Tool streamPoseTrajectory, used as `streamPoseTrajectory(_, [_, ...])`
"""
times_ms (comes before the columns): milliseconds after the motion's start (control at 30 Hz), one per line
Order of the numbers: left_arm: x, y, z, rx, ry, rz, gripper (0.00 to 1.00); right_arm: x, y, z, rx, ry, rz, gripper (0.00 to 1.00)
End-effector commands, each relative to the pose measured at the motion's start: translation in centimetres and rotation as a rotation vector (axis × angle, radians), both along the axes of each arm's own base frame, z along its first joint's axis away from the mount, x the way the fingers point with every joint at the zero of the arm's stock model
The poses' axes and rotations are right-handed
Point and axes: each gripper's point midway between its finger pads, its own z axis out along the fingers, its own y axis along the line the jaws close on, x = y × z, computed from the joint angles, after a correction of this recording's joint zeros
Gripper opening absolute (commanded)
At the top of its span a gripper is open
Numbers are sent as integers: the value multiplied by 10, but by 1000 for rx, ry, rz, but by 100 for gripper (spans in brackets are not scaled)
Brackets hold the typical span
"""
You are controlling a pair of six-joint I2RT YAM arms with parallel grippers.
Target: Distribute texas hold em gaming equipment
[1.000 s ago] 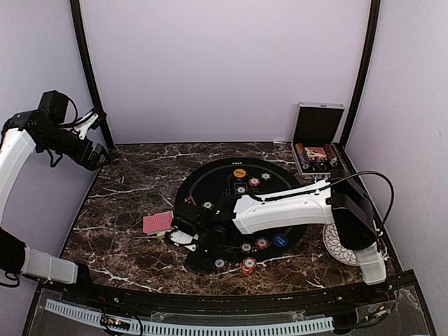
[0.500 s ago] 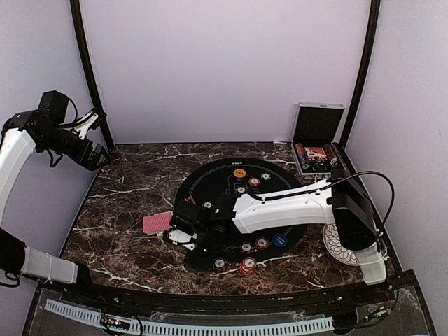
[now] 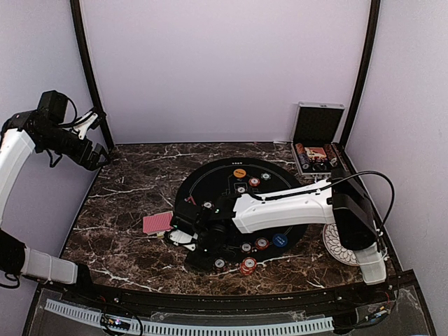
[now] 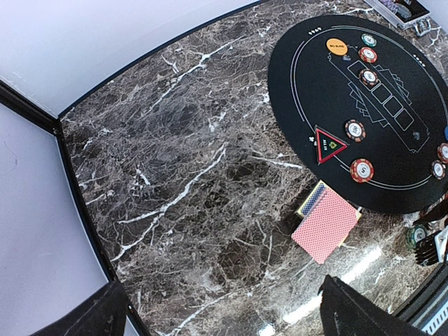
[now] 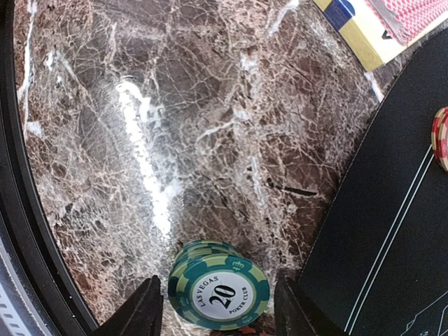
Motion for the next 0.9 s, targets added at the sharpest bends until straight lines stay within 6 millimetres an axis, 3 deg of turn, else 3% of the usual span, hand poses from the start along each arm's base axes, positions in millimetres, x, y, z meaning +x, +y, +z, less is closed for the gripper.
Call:
streamPoseTrajectory(0, [-10, -1, 4, 6, -8, -13, 99, -5, 7, 7, 19, -5, 7, 51])
streamPoseTrajectory(267, [-10, -1, 5, 13, -14, -13, 99, -5, 6, 12, 22, -7, 8, 30])
streamPoseTrajectory(467, [-11, -1, 5, 9, -14, -14, 99, 11, 10, 35, 54, -58, -21, 20])
streamPoseTrajectory(733, [-11, -2, 8, 7, -19, -15, 99, 62, 15, 71, 137, -110, -159, 20])
streamPoseTrajectory(867, [-11, -2, 8, 5, -18, -16, 99, 76, 16, 63, 125, -104, -203, 21])
